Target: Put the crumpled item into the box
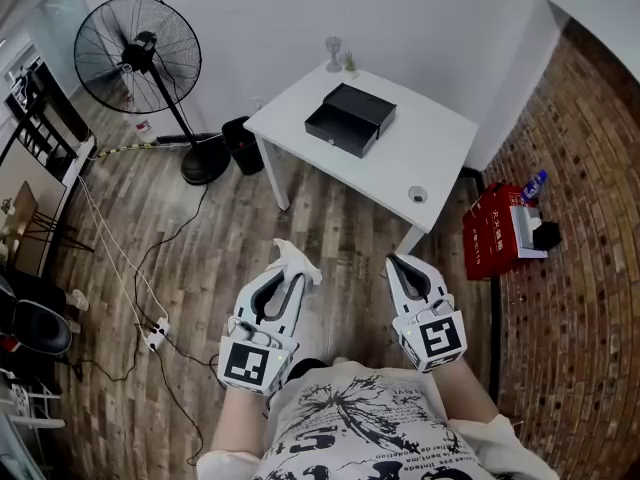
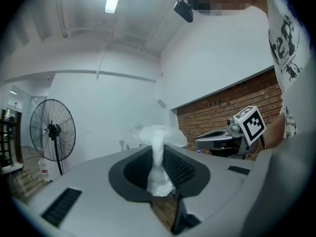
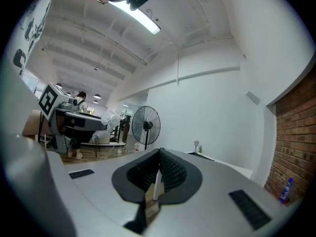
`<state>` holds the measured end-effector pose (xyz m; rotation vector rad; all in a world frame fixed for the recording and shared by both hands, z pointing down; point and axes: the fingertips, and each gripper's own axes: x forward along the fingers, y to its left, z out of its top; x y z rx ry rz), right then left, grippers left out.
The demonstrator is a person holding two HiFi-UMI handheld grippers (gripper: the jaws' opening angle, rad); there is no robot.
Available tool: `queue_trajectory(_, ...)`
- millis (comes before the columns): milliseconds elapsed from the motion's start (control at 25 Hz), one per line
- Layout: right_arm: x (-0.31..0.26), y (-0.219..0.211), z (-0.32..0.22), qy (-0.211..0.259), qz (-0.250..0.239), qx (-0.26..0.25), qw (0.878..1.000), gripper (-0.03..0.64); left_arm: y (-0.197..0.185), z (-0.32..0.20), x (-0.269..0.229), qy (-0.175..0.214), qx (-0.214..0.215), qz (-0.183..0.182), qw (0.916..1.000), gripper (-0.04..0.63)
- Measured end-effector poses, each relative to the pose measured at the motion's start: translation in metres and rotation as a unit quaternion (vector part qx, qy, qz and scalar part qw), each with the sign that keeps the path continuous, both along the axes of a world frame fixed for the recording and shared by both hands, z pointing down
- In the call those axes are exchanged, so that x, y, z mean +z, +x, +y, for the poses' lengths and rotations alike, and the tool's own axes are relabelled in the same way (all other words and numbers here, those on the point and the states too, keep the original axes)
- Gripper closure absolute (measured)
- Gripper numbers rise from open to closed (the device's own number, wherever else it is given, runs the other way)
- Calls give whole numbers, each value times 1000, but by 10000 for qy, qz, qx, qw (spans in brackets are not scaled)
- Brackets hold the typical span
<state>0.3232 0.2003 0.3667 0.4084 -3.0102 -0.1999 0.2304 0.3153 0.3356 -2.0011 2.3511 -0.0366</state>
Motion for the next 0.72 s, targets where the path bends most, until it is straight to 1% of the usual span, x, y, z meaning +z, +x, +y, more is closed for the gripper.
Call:
queue_trajectory(120,7,-2,-14,-151,35,71,9999,603,-4,-13,3,-8,2,37,10000,515)
queue_trajectory(160,11,-3,-19,-206,55,81,9997,603,-7,-16,6,-108,-13,60,9999,515)
queue_trajectory(280,17,-15,-34,-344,101,89,9993,603,-20,-21,26,-755,-47,46,9971,515)
queue_trajectory(320,17,-22,-38,-362,115,80,9992,603,-27,-23,28,-786,-46,43,9969,515)
queue_trajectory(520,26,-63,-61,-459,202,135,9986,603,-74,-54,22,-302,-27,220,9993,515)
queue_trajectory(720,42,-127,-92,-446,460,329,9974,603,-143,-99,31,-239,280,260,9990,515)
